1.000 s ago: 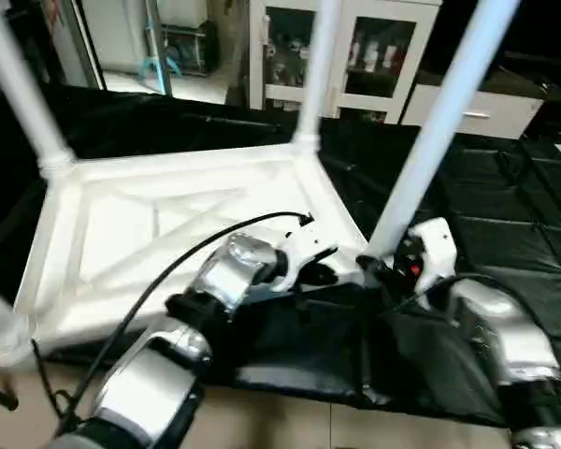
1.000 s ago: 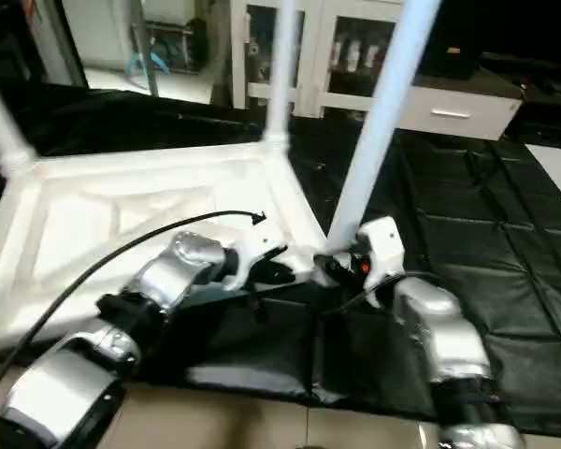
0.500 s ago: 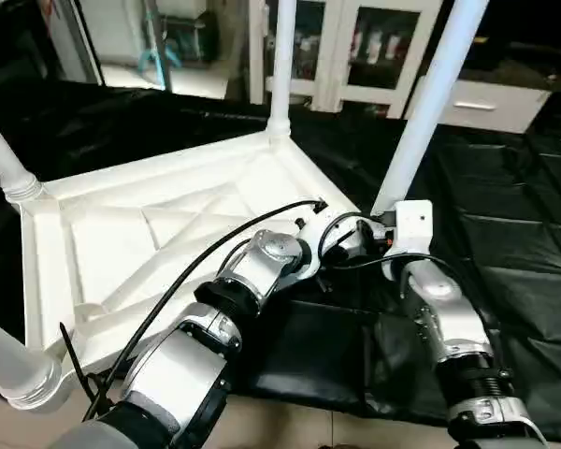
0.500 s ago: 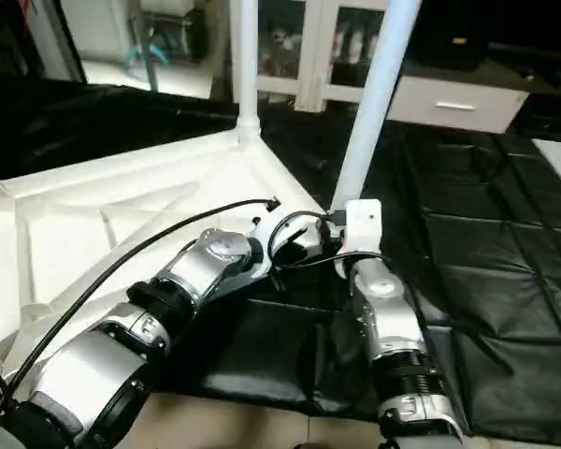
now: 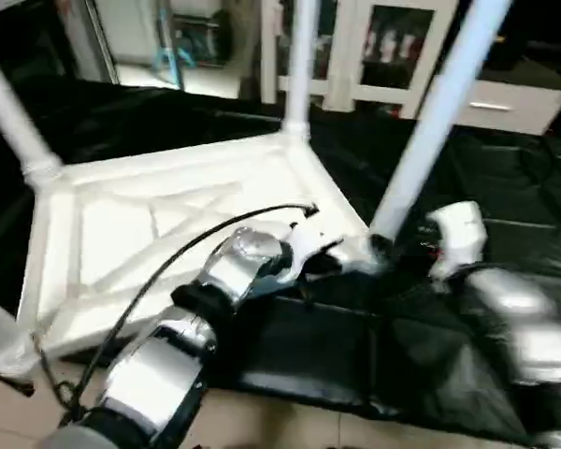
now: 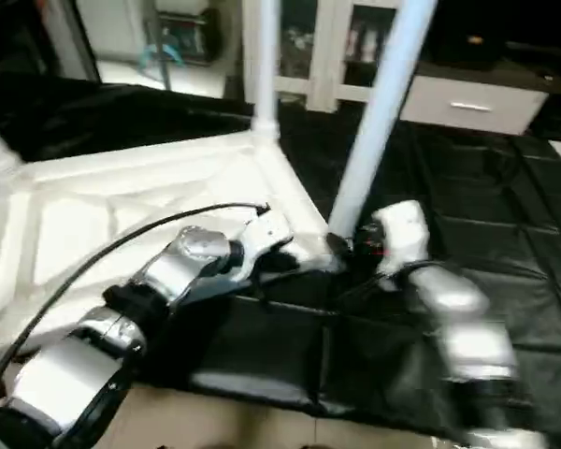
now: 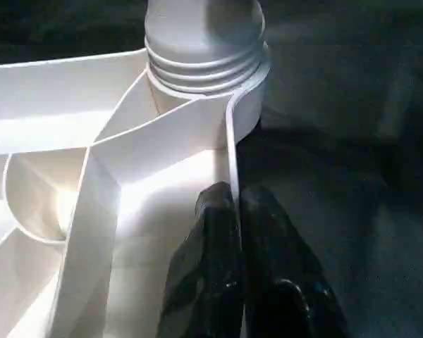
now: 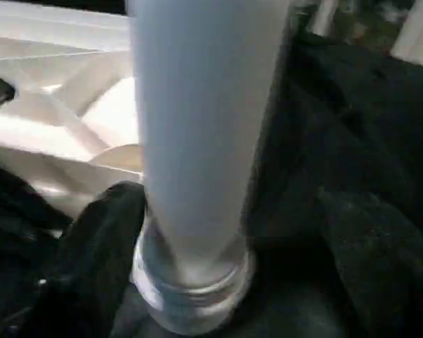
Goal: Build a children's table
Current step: Rotate leg to tighten
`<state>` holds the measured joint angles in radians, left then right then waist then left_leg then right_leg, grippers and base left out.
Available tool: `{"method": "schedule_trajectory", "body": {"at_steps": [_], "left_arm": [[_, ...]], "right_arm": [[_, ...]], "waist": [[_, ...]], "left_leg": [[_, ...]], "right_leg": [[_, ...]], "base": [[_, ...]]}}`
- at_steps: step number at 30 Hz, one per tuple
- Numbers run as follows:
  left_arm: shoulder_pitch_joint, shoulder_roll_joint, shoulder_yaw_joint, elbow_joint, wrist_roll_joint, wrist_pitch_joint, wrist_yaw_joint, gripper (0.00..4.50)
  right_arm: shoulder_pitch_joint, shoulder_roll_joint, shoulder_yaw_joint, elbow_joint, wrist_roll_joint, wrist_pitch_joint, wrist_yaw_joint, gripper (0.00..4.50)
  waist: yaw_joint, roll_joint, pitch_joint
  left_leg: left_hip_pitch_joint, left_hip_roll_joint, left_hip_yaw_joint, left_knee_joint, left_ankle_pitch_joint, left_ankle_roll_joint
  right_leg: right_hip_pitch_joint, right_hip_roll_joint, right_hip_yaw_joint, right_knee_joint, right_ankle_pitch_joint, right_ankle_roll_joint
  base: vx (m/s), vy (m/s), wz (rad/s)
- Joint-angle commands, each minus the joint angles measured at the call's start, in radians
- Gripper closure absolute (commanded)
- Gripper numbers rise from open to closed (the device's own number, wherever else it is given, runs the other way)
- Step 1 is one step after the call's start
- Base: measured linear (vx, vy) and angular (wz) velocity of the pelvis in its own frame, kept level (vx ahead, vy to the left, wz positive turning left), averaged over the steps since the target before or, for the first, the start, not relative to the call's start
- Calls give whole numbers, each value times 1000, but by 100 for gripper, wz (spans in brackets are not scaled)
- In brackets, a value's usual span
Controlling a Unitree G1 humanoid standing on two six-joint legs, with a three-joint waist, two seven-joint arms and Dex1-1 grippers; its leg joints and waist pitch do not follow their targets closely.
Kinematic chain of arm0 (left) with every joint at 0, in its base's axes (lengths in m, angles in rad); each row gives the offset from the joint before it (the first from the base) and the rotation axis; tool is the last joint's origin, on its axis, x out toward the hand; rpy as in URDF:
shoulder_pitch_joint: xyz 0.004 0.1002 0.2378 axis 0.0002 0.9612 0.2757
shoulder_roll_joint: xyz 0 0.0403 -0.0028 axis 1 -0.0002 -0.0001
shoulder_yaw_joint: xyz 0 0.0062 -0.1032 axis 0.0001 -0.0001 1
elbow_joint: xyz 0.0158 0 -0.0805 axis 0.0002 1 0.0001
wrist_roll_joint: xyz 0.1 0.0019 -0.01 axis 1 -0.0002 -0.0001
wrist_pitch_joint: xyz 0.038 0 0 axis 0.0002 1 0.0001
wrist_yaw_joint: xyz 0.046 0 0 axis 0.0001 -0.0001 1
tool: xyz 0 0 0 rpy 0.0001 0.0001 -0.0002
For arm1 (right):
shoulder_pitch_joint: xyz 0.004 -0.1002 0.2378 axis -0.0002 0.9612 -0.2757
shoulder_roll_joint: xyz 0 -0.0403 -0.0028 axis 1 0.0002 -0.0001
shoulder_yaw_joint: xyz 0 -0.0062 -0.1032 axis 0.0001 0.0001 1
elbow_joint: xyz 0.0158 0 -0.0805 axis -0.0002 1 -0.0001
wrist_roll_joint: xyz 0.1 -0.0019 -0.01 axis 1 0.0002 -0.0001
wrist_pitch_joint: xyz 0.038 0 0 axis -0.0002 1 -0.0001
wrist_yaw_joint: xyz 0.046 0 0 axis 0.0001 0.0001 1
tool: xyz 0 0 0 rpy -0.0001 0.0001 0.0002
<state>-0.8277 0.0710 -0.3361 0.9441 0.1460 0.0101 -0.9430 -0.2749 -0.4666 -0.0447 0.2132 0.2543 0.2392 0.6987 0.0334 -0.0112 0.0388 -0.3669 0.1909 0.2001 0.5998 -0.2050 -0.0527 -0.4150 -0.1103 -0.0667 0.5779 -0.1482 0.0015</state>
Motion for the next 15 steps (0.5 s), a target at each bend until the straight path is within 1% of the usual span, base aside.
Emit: {"method": "schedule_trajectory", "body": {"at_steps": [1,2,3,4,5,6,8,9,11,12,15], "left_arm": [[55,33,-51,-57,-29,-56,-176,450],[61,44,-57,-72,-31,-54,-203,450],[65,53,-59,-83,-31,-50,-220,450],[67,56,-59,-87,-32,-50,-227,450],[70,63,-59,-95,-36,-48,-248,450],[75,72,-63,-110,-45,-42,-285,450],[78,77,-66,-119,-49,-37,-305,450],[83,81,-66,-129,-49,-39,-321,450],[92,88,-67,-147,-52,-37,-331,450],[93,89,-69,-151,-51,-34,-328,450],[99,92,-71,-164,-48,-26,-328,450]], "right_arm": [[47,-89,21,-52,8,-21,156,8],[58,-112,26,-62,8,-26,184,8],[70,-131,26,-78,27,-12,220,3],[76,-142,28,-88,38,0,240,1],[90,-167,37,-105,55,20,285,1],[103,-191,54,-112,62,26,334,1],[107,-197,68,-109,60,20,355,1],[105,-191,80,-102,57,2,366,1],[106,-189,84,-102,64,-1,378,1],[104,-185,90,-100,66,-6,386,1],[98,-176,100,-90,57,-20,405,1]], "waist": [[7,-19,-55],[12,-16,-54],[12,-16,-53],[12,-16,-53],[13,-16,-54],[14,-14,-53],[13,-13,-53],[15,-13,-54],[16,-15,-54],[18,-14,-55],[25,-15,-57]], "left_leg": [[6,41,-15,-74,-211,120],[10,45,-14,-75,-212,123],[8,43,-13,-76,-224,121],[8,43,-13,-76,-224,121],[10,43,-15,-77,-234,114],[11,45,-15,-77,-240,110],[10,47,-16,-79,-245,103],[11,46,-17,-79,-249,93],[11,46,-16,-79,-245,90],[10,46,-17,-79,-236,90],[9,46,-16,-77,-211,96]], "right_leg": [[58,-41,34,-65,-254,-226],[54,-42,36,-64,-241,-236],[52,-41,35,-65,-255,-238],[52,-41,35,-65,-255,-238],[52,-41,34,-65,-273,-235],[50,-42,35,-67,-279,-234],[50,-42,35,-66,-279,-238],[49,-42,35,-66,-279,-240],[48,-42,35,-65,-272,-240],[50,-43,35,-63,-262,-241],[52,-44,35,-58,-226,-246]], "base": [[0,0,0],[0,0,0],[0,0,0],[0,0,0],[0,0,0],[0,0,0],[0,0,0],[0,0,0],[0,0,0],[0,0,0],[0,0,0]]}}
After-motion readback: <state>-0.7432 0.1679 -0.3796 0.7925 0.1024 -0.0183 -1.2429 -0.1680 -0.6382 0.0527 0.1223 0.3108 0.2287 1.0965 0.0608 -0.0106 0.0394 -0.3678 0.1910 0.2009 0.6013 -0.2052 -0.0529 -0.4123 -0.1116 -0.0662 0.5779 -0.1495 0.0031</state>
